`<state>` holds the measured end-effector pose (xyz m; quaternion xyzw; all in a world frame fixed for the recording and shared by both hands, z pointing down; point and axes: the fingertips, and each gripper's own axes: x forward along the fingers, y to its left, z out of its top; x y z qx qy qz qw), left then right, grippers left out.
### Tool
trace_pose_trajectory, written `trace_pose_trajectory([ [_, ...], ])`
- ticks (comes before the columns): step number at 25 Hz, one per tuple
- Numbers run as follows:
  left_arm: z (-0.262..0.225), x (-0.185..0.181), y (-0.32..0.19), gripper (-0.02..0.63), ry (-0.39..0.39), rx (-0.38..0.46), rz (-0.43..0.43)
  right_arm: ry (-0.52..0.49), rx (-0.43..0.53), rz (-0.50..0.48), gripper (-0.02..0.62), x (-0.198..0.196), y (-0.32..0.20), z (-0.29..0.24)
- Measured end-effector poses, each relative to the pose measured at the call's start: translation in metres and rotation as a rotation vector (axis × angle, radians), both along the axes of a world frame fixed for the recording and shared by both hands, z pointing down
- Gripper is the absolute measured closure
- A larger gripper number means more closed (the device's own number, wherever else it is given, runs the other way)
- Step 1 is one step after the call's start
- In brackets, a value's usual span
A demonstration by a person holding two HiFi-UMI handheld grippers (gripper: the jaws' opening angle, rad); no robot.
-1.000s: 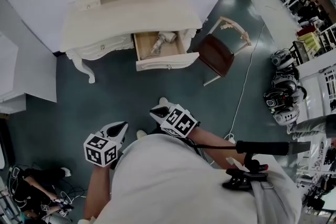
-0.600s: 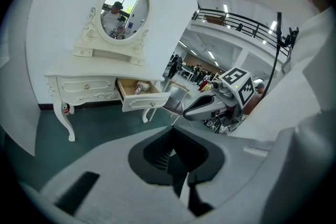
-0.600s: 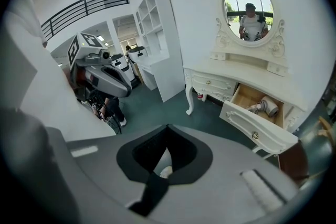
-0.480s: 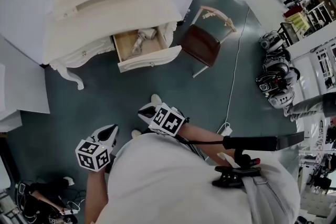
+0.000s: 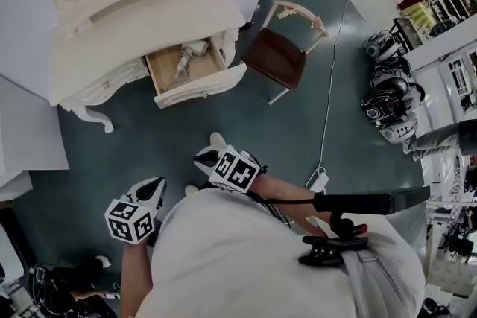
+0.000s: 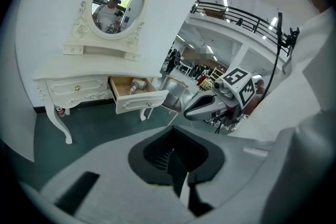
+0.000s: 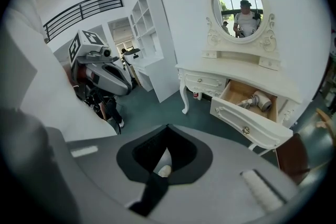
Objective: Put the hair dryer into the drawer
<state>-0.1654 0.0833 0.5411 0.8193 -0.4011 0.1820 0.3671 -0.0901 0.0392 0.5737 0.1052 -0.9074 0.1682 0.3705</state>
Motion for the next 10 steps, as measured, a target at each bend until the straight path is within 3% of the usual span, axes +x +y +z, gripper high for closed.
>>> trace_pose_trajectory([
  [10, 0.008, 0.035, -0.091, 0.603, 0.0, -0.016, 0.055, 0.012, -0.012, 0.075, 0.597, 0.047, -0.083, 0.008],
])
